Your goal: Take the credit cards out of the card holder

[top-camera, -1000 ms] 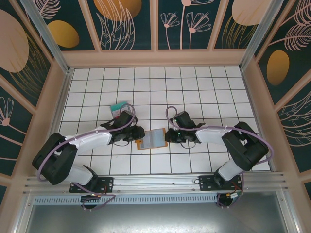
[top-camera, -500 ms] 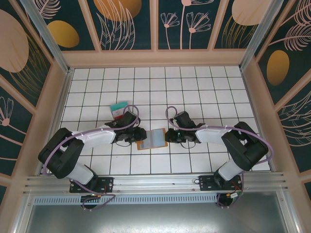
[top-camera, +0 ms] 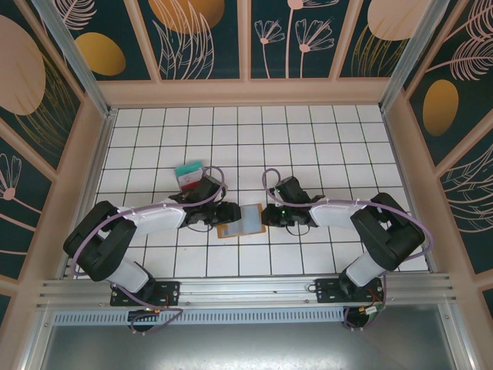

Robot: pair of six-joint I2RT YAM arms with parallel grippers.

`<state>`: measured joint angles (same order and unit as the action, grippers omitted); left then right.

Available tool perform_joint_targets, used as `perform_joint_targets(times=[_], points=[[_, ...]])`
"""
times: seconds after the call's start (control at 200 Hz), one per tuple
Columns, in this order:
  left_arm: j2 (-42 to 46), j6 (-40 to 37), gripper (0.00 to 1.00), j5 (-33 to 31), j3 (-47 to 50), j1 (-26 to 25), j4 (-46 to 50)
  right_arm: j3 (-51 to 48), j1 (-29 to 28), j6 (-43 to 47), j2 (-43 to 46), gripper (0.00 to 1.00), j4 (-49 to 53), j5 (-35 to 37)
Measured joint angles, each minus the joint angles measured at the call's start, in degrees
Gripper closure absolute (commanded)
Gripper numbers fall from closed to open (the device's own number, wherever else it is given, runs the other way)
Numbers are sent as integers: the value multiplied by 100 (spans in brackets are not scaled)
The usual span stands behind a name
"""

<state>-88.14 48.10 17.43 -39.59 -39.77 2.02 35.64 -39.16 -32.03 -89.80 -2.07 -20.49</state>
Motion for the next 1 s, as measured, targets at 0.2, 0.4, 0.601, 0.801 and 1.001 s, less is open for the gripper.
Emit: perform_joint_targets(times=[0.2, 0.4, 0.601, 0.801, 1.001], points=[[208, -68, 52, -520, -138, 0, 417, 0, 0, 0, -2, 87, 0, -4], [337, -68, 52, -898, -142, 0, 704, 0, 0, 0, -7, 87, -7, -9], [181, -68, 53, -863, -142, 0, 721, 0, 0, 0, -15, 87, -20, -11], [61, -68, 53, -855, -142, 0, 723, 0, 0, -2, -15, 87, -22, -11], [66, -68, 53, -896, -142, 0, 763, 0, 0, -2, -15, 87, -24, -11]])
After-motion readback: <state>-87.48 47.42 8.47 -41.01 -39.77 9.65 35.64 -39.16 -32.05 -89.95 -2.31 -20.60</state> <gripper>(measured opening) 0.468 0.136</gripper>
